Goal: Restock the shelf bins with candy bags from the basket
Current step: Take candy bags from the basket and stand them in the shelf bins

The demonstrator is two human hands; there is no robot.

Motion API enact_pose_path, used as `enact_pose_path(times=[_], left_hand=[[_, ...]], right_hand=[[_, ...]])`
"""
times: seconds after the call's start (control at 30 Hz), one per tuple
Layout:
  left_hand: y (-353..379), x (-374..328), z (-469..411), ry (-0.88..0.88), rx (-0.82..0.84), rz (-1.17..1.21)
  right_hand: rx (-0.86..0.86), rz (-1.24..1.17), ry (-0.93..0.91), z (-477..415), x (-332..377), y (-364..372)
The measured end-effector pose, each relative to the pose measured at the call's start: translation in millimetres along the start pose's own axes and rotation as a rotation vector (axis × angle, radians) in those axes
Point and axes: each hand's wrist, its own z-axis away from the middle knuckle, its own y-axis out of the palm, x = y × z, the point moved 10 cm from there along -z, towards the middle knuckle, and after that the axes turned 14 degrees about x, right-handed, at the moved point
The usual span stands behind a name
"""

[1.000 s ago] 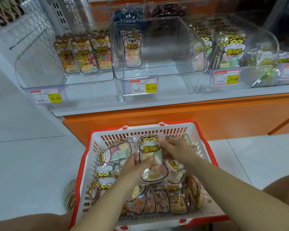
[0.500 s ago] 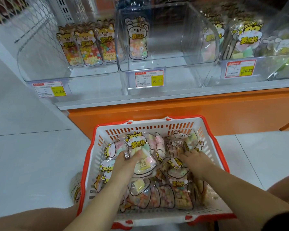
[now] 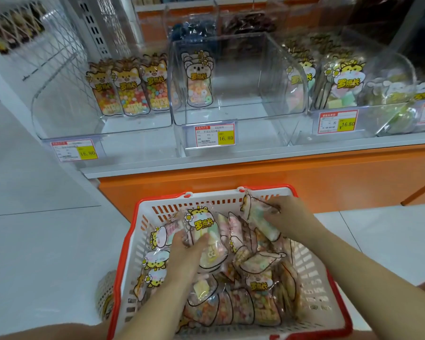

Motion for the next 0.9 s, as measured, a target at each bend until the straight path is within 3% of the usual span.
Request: enact_pose_path(times=[0.07, 0.2, 0.4, 0.47, 0.6, 0.77, 0.9], left_hand=[[5.4, 0.1, 0.9, -0.01, 0.0, 0.074], [20.7, -14.2, 5.4, 0.04, 0.023, 0.175], [21.2, -38.5, 16.4, 0.135, 0.083, 0.292], [22.8, -53.4, 22.6, 0.194, 0.112, 0.264], [32.8, -81.8, 33.6, 0.267, 0.169, 0.218], [62.3, -138.9, 46.9, 0.348, 0.28, 0.17], [94.9, -180.6, 43.2, 0.409, 0.345, 0.112]], right_hand=[[-0.172, -0.12, -0.122, 24.4, 39.3, -11.2], [-0.247, -0.155, -0.322, 59.4, 92.9, 15.9], [-0.075, -0.134, -0.476, 78.0, 118.2, 29.1], [-0.123, -0.115, -0.529, 84.2, 125.7, 11.5], [-0.185, -0.225, -0.446, 81.4, 124.9, -34.3], [0.049, -0.578, -0.321, 80.6, 108.4, -74.9], [0.044, -0.762, -0.317, 72.3, 89.2, -117.4]])
